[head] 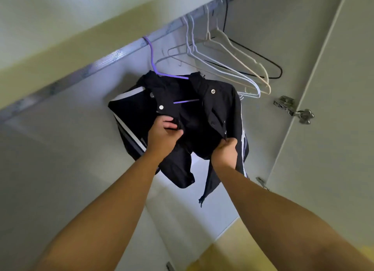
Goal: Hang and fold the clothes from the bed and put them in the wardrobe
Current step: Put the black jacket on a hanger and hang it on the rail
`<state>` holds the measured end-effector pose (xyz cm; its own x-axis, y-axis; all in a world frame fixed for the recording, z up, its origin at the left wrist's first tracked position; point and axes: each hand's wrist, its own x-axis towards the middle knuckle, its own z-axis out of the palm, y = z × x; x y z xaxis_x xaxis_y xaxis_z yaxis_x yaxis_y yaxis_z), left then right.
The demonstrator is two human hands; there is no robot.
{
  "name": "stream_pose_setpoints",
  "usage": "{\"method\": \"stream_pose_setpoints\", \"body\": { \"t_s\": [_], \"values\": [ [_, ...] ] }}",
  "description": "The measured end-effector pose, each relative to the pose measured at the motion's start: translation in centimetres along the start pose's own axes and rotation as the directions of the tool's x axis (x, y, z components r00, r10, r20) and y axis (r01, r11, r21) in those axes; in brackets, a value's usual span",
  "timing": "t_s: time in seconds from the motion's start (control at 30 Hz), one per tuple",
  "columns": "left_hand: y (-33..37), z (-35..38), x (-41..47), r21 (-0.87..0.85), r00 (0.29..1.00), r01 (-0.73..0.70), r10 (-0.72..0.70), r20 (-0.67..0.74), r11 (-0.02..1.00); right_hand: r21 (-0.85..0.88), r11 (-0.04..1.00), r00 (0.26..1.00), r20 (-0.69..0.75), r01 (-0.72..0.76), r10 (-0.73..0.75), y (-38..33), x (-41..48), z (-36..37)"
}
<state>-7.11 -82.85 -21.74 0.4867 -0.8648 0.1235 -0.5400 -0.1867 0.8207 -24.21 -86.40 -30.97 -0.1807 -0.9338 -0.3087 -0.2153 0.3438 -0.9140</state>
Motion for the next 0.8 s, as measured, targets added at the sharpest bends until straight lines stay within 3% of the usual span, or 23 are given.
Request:
{"method": "stream_pose_setpoints", "body": {
  "t_s": [0.1, 0.2, 0.37, 0.47, 0.6, 0.67, 0.73, 0.8],
  "values": [
    [-3.1, 1.5, 0.1, 0.032, 0.998, 0.034, -0.035, 0.042, 0.999, -0.056, 0.995, 0.996, -0.047, 0.079, -0.082, 0.6, 1.4, -1.3],
    [-7.2, 3.4, 0.0, 0.035, 0.992, 0.108, -0.11, 0.067, 0.994, -0.035, 0.989, 0.989, 0.019, 0.147, -0.146, 2.3, 2.7, -1.9],
    [-16.2, 8.2, -0.8, 0.01, 0.957, 0.244, -0.243, 0.161, 0.97, -0.209, 0.946, 0.968, 0.068, 0.249, -0.24, 8.9, 5.7, -0.1],
    [-22.2, 11.4, -1.1, 0.002, 0.92, 0.363, -0.358, 0.162, 0.932, -0.192, 0.949, 0.967, 0.082, 0.251, -0.24, 13.8, 7.7, 2.4],
    [-31.2, 15.7, -0.7, -0.185, 0.79, 0.59, -0.514, 0.333, 0.786, -0.146, 0.957, 0.966, 0.097, 0.251, -0.239, 21.3, 10.4, 6.3],
    [-35.6, 17.5, -0.4, -0.361, 0.747, 0.663, -0.612, 0.26, 0.656, -0.145, 0.946, 0.957, 0.065, 0.291, -0.284, 24.7, 11.9, 8.1],
    [-39.7, 18.7, 0.2, -0.491, 0.758, 0.602, -0.645, 0.103, 0.629, -0.113, 0.929, 0.935, 0.007, 0.352, -0.354, 27.4, 13.4, 9.6],
    [-42.8, 19.2, 0.8, -0.644, 0.714, 0.564, -0.697, 0.066, 0.517, -0.097, 0.922, 0.924, -0.04, 0.375, -0.38, 29.8, 14.8, 10.8]
  ]
}}
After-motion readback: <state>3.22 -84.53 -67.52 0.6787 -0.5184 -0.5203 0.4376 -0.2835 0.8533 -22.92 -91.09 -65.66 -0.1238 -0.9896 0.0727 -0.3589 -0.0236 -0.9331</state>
